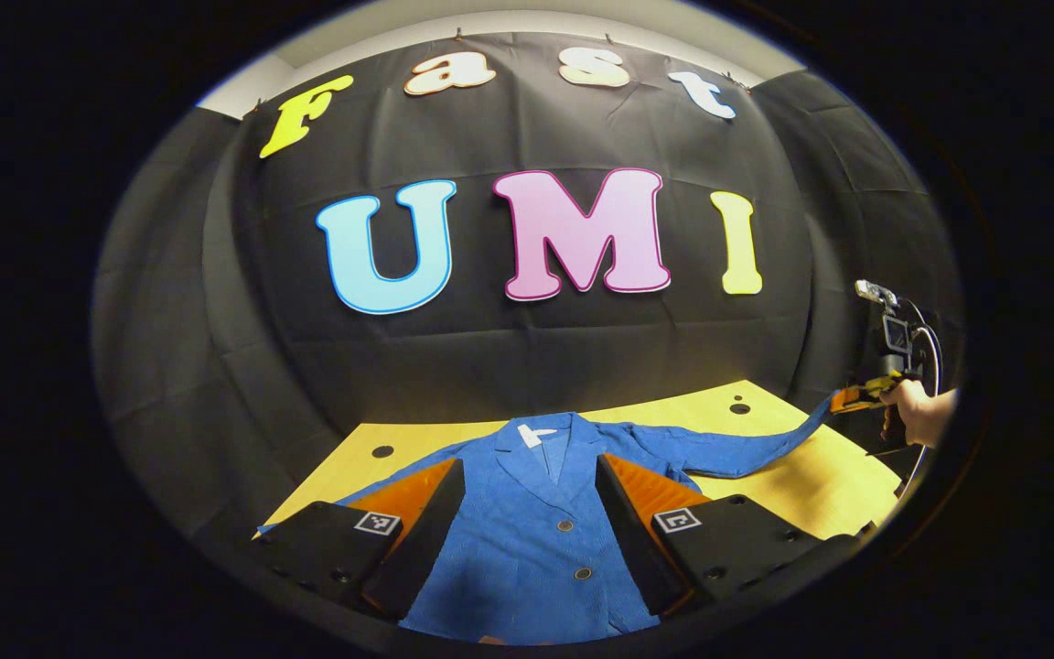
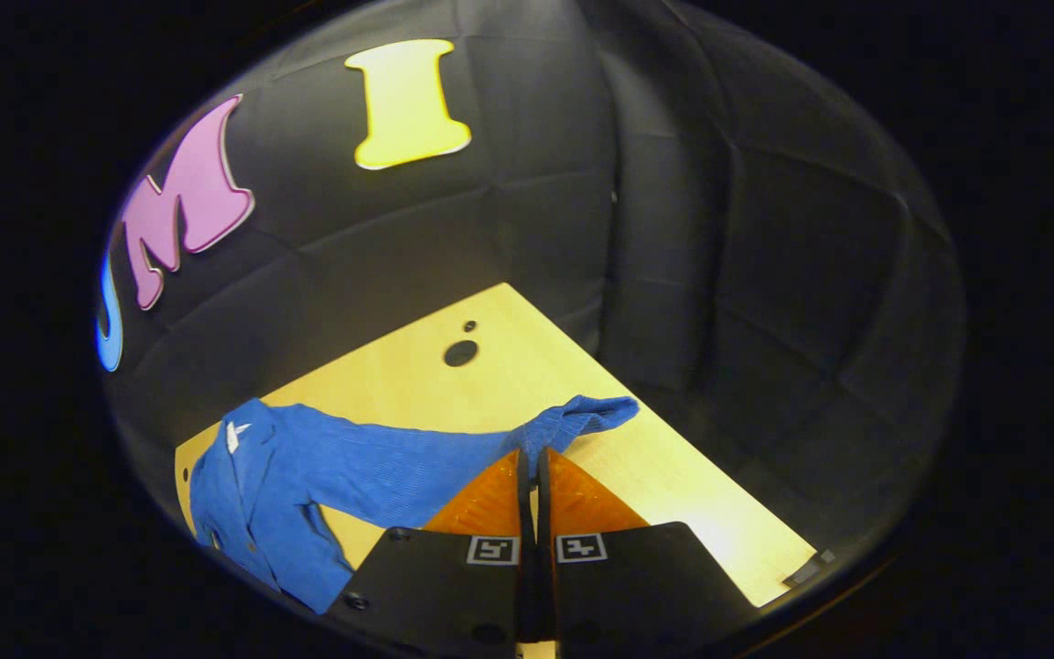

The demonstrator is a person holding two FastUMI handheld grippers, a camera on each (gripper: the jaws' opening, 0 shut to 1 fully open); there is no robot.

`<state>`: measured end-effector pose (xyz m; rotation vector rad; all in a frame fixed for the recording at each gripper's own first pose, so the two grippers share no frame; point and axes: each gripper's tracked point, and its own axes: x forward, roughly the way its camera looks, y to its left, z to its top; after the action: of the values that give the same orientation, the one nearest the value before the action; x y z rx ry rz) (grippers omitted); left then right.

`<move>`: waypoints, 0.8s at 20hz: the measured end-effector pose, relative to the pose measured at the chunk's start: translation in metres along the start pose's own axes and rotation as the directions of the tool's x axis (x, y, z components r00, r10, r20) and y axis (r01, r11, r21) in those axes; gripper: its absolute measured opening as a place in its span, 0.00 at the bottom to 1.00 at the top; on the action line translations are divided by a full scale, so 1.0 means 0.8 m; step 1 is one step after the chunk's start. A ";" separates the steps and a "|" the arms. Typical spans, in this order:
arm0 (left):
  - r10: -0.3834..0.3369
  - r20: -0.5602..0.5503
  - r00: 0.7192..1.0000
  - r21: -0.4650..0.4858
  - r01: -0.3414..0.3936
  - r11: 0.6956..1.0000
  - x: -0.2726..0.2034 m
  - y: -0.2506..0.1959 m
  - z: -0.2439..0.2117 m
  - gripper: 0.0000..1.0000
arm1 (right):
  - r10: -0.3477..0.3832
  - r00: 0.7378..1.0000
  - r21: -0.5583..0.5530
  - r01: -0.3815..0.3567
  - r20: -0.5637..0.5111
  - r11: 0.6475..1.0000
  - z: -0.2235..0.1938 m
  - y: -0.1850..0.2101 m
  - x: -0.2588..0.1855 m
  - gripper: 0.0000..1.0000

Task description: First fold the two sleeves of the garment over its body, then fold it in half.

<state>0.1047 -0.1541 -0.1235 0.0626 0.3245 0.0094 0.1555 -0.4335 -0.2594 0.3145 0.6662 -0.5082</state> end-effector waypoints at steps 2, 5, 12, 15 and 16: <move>0.028 -0.012 1.000 -0.021 -0.028 0.999 -0.010 0.017 -0.009 0.83 | 0.050 0.999 -0.039 -0.050 -0.002 0.998 0.009 0.049 0.002 0.01; 0.094 -0.022 0.995 -0.021 -0.094 0.995 -0.027 0.052 -0.023 0.83 | 0.144 0.990 -0.065 -0.144 -0.010 0.987 0.013 0.144 0.009 0.01; 0.290 -0.098 0.952 -0.081 -0.298 0.951 -0.082 0.144 -0.061 0.83 | 0.339 0.935 -0.209 -0.354 -0.105 0.912 -0.044 0.379 0.000 0.01; 0.364 -0.134 0.922 -0.095 -0.377 0.921 -0.108 0.185 -0.077 0.83 | 0.399 0.903 -0.245 -0.428 -0.160 0.870 -0.092 0.474 -0.008 0.01; 0.384 -0.146 0.912 -0.097 -0.400 0.911 -0.114 0.197 -0.082 0.83 | 0.416 0.893 -0.252 -0.449 -0.173 0.857 -0.107 0.505 -0.011 0.00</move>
<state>-0.0026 0.0056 -0.1462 0.0017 0.4308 0.4364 0.3252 -0.0569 -0.2707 0.2105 0.7419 0.0437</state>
